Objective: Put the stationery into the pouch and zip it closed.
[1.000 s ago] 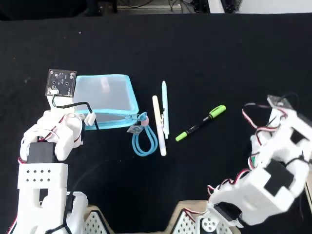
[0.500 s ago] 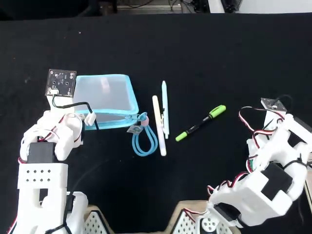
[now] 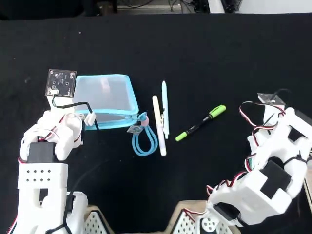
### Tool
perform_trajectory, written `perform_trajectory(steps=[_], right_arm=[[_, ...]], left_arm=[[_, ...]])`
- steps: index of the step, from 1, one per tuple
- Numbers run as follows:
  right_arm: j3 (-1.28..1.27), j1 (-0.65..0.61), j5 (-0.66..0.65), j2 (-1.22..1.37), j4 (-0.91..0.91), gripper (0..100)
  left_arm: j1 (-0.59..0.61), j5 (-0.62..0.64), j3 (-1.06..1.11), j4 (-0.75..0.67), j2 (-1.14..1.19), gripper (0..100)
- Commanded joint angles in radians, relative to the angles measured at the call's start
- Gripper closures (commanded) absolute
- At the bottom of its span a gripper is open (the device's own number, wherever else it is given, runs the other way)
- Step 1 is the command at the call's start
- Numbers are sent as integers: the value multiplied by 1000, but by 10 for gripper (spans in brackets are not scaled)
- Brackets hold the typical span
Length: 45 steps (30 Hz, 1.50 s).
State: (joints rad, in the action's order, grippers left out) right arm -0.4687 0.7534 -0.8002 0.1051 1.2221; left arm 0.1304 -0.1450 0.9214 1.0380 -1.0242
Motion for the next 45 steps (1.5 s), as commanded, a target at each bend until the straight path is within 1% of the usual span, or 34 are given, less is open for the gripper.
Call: perform_trajectory(steps=[1,7,13,20,22,24,25,27,30,36,40,45], right_arm=[[5,-12,-77,-39,11,842],[-7,-14,-89,-38,2,843],[-41,-15,-86,-13,-68,843],[-41,-12,-83,22,-75,844],[-38,-12,-83,18,-75,880],[-18,-12,-77,2,-64,963],[-5,-12,-54,-13,-63,993],[25,-8,8,-56,-31,973],[67,-12,37,-137,71,986],[110,-87,40,-349,264,988],[61,-180,54,-529,327,988],[-16,-370,241,-760,285,988]], left_arm=[[4,9,-7,-12,-11,971],[5,8,-7,-12,-11,971],[7,8,-7,-12,-11,971],[5,8,-7,-12,-11,971],[7,8,-7,-12,-11,971],[5,8,-7,-12,-11,971],[5,8,-7,-12,-11,971],[4,8,-7,-12,-11,971],[4,8,-7,-12,-11,971],[7,8,-7,-12,-11,971],[5,8,-7,-12,-11,971],[4,8,-7,-12,-11,971]])
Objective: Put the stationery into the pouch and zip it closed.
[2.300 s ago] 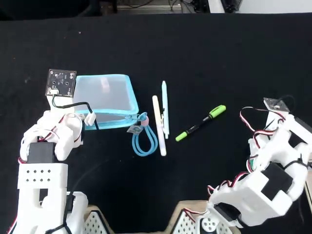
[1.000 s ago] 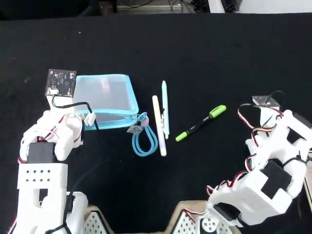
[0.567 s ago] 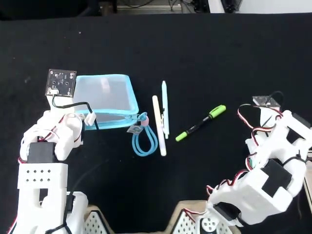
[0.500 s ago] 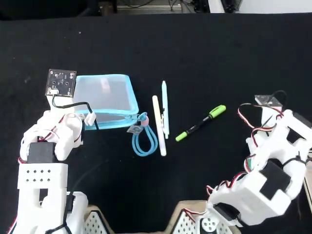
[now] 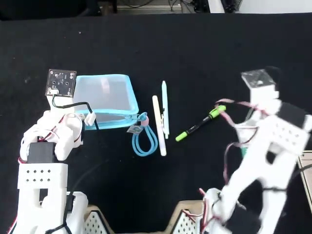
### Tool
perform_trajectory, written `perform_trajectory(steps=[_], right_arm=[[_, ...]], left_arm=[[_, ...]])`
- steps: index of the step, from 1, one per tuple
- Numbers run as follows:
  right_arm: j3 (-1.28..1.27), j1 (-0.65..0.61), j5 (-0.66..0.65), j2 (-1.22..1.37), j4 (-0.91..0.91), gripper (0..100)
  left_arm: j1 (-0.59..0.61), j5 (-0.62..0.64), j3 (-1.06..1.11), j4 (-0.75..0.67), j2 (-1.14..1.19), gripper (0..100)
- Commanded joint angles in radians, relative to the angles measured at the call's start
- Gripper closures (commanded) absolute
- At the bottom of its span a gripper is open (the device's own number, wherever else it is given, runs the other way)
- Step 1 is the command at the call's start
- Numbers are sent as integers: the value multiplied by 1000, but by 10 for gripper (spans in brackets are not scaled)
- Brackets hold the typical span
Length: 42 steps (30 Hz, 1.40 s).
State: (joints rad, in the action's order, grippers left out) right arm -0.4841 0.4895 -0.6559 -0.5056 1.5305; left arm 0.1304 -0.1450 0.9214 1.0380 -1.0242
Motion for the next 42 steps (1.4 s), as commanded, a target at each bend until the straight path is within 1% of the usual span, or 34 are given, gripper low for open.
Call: perform_trajectory(steps=[1,5,9,14,19,23,27,36,42], right_arm=[[-1,-152,143,-197,-41,987],[2,-364,325,-374,-129,987],[-2,-608,450,-498,-216,987],[-2,-868,572,-567,-339,987],[-4,-1054,638,-568,-434,987],[-47,-1137,638,-573,-539,987],[-179,-1188,638,-575,-717,987],[-481,-1192,638,-576,-1192,987],[-610,-1192,638,-576,-1413,987]], left_arm=[[5,8,-7,-12,-11,971],[7,8,-7,-12,-11,971],[7,8,-7,-12,-11,971],[7,8,-7,-12,-11,971],[7,8,-7,-12,-11,971],[7,8,-7,-12,-11,971],[7,8,-7,-12,-11,971],[8,6,-7,-12,-11,971],[8,5,-7,-12,-11,971]])
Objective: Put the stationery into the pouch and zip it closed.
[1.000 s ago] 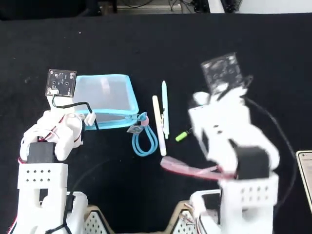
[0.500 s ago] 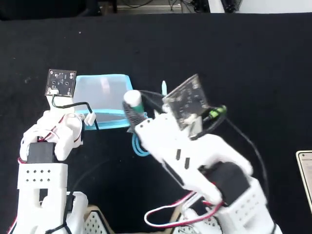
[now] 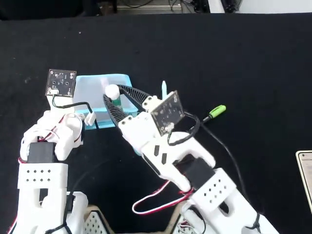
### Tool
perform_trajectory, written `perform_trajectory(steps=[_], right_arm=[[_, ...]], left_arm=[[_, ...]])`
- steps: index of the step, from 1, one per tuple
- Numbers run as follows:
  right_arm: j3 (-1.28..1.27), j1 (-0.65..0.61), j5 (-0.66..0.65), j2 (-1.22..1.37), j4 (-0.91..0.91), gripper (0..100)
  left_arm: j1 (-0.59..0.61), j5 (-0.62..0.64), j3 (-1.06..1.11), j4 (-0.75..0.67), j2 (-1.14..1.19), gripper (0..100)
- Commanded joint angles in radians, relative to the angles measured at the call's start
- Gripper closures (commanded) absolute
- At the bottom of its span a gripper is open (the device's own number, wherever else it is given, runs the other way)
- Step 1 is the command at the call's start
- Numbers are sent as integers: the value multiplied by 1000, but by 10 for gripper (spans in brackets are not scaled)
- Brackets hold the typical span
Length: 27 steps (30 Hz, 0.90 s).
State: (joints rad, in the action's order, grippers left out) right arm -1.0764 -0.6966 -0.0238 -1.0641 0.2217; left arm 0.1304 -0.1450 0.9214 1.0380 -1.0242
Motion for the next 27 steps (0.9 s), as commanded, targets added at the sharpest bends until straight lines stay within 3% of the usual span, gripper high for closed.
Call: perform_trajectory(steps=[1,9,18,27], right_arm=[[-38,-6,6,-18,-133,987],[-189,-6,0,-15,-305,987],[-214,-48,0,-47,-373,987],[-211,-103,-2,-153,-373,987]], left_arm=[[8,5,-7,-12,-11,971],[8,5,-7,-12,-11,971],[5,11,-28,-2,-11,971],[1,5,-278,210,2,971]])
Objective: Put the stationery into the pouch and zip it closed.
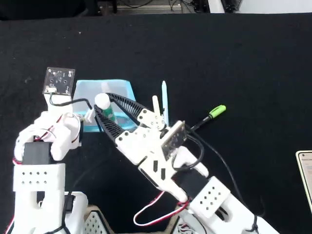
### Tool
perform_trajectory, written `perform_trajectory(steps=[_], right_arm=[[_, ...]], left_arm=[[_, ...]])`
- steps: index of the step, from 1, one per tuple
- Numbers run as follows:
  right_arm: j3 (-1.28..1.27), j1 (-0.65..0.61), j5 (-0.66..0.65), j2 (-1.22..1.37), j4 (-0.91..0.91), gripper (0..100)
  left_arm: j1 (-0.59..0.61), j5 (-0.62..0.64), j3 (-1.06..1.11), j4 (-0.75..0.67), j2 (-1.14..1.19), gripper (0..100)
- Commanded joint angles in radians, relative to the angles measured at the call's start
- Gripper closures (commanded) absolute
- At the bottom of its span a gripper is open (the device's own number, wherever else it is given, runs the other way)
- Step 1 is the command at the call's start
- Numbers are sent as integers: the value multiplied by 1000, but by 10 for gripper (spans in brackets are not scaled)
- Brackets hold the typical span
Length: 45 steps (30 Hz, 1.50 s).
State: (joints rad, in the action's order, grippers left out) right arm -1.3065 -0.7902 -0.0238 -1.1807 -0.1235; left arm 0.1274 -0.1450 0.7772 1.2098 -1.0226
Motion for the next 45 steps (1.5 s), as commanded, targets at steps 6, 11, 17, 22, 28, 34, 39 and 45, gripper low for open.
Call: perform_trajectory(steps=[6,11,17,22,28,34,39,45], right_arm=[[36,-9,-3,-38,-29,987],[117,-12,-3,-28,-23,987],[88,-9,-51,-28,-21,987],[-7,-9,-178,-30,-28,988],[-59,-9,-213,-38,-28,988],[-51,-8,-213,-38,-28,988],[-84,-8,-213,-39,-20,987],[-10,-11,-206,-39,247,985]], left_arm=[[-1,5,-257,104,2,971],[-48,6,-346,196,26,971],[-56,9,-507,316,247,971],[-54,9,-582,370,382,971],[-54,9,-582,373,400,971],[-54,9,-581,377,399,971],[-54,8,-581,379,405,971],[-54,6,-579,379,405,971]])
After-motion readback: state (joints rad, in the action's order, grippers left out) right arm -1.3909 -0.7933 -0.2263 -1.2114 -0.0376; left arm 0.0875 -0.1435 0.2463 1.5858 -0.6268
